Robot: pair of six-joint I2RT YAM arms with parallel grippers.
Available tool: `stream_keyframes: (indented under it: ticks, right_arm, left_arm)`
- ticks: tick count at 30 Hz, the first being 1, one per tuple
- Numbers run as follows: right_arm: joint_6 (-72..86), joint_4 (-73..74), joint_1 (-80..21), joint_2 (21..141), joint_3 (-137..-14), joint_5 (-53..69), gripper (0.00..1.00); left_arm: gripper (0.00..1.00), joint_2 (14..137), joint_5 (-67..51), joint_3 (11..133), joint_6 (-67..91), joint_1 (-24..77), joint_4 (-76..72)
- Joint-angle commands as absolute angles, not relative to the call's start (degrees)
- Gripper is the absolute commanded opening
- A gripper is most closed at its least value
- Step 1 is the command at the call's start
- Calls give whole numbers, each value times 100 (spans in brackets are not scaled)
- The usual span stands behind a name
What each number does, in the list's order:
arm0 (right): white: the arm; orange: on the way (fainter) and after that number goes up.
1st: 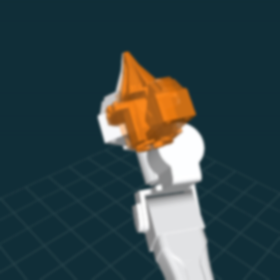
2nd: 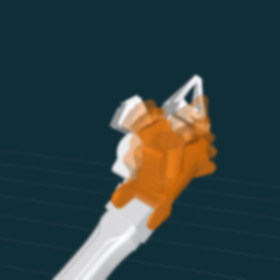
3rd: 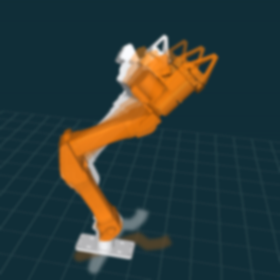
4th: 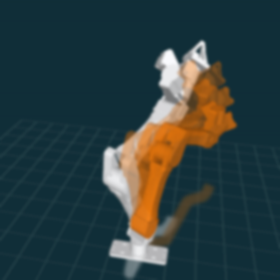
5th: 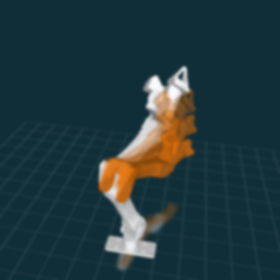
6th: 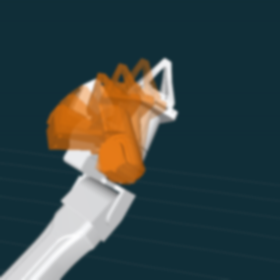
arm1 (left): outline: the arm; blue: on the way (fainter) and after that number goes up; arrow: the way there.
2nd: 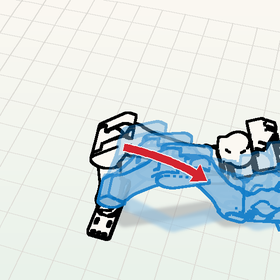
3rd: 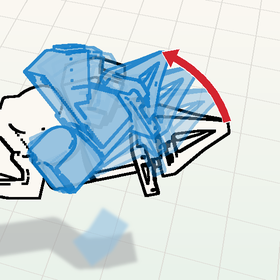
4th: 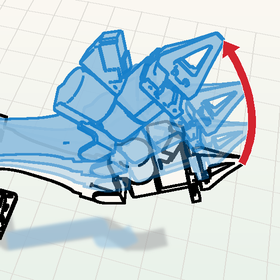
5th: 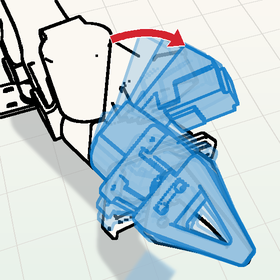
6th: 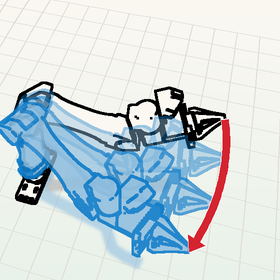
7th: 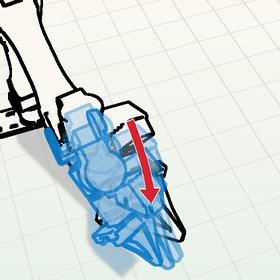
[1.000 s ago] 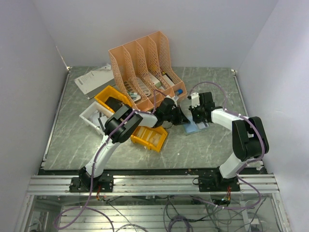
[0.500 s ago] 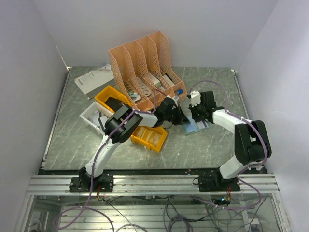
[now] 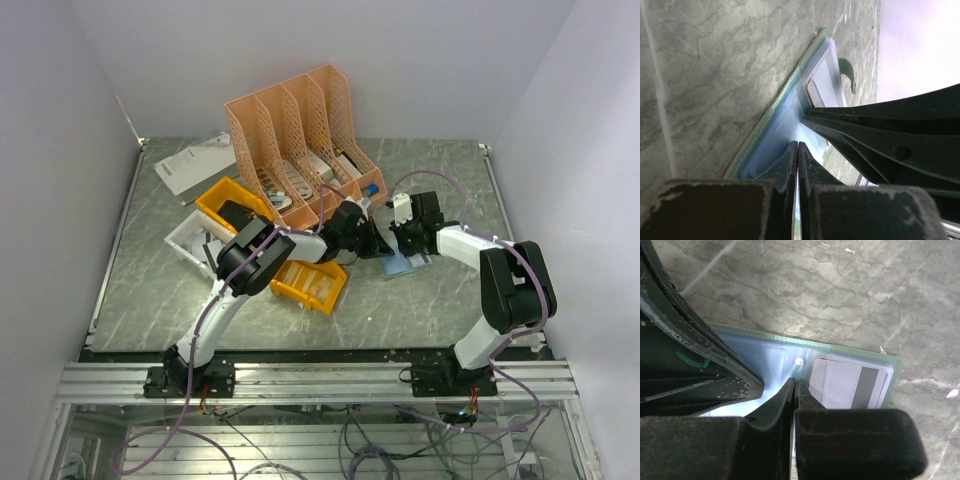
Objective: Put the credit cards into the card holder
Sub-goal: Insert the credit card into the card holder.
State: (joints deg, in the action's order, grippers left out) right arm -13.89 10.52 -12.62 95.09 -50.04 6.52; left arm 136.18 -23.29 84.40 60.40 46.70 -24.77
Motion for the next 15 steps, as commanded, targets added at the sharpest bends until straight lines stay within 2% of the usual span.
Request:
stream_keyframes:
  ticks: [1, 6, 11, 15]
  right_arm:
    - [-1384, 1008, -1269, 9469, -5055, 62, 0]
    - [-1442, 1058, -1241, 9370, -5058, 300, 0]
    - [-1647, 1330, -1076, 8847, -5113, 1541, 0]
    - [-1847, 1629, -486, 8372, -5143, 2609, 0]
  left_arm:
    - [7, 13795, -2175, 8411, 5779, 4643, -1795]
    - [8, 13738, -2096, 8559, 5624, 4647, -1614]
    - [21, 13416, -1869, 9091, 4979, 4665, -962]
    - [26, 12976, -1632, 9284, 4525, 4660, -733]
